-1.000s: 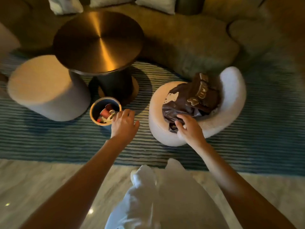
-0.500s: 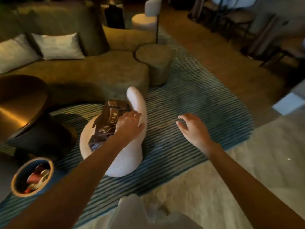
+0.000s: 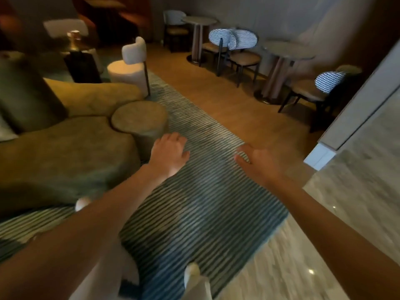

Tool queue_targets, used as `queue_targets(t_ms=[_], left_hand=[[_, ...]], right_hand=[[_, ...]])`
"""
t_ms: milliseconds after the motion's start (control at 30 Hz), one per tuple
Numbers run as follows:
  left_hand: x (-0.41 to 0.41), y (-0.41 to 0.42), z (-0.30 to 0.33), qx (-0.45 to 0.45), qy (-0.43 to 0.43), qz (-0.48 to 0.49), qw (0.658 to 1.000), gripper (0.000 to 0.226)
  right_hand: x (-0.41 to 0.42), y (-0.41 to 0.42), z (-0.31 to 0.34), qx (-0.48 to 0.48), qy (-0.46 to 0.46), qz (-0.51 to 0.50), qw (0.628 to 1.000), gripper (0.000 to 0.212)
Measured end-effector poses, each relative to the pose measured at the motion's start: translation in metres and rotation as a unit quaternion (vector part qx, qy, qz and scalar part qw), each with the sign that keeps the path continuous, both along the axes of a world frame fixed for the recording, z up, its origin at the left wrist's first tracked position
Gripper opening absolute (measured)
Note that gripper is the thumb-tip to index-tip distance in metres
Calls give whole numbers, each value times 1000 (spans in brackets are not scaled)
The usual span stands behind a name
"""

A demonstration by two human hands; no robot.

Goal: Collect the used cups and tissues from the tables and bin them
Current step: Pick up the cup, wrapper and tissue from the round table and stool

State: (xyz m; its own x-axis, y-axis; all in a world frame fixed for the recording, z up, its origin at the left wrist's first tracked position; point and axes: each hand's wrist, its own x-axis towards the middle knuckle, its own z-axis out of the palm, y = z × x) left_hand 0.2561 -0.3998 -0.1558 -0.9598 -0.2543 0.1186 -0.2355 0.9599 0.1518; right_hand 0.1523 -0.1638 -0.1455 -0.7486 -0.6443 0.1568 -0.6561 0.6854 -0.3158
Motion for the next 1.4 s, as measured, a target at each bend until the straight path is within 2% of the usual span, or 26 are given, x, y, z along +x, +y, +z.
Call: queue_targets(t_ms=[167, 367, 533, 667, 900, 1067, 1200, 1400], left_hand=[[-140, -49, 20, 11, -3, -1, 1000, 42], [-272, -92, 5, 11, -36, -19, 999, 46], [-390, -150, -17, 14, -59, 12, 998, 48], [-508, -203, -6, 19, -69, 49, 996, 47], [-685, -295, 38, 37, -32, 85, 995, 46], [-773, -401, 33, 42, -61, 134, 988, 49], [-850, -506, 36, 39, -36, 172, 984, 49], [-1001, -617, 57, 9, -34, 182, 983, 49]], right_hand=[[-126, -46, 13, -8, -29, -21, 999, 38], [-250, -91, -9, 2, -33, -36, 999, 39], [-376, -152, -30, 12, -55, -17, 998, 43], [-503, -212, -16, -17, -58, 1, 998, 41], [-693, -330, 34, -41, -23, 51, 998, 43], [-804, -433, 16, -7, -66, 116, 991, 46], [-899, -536, 11, 10, -83, 155, 984, 48], [-1049, -665, 40, -40, -51, 131, 989, 49]])
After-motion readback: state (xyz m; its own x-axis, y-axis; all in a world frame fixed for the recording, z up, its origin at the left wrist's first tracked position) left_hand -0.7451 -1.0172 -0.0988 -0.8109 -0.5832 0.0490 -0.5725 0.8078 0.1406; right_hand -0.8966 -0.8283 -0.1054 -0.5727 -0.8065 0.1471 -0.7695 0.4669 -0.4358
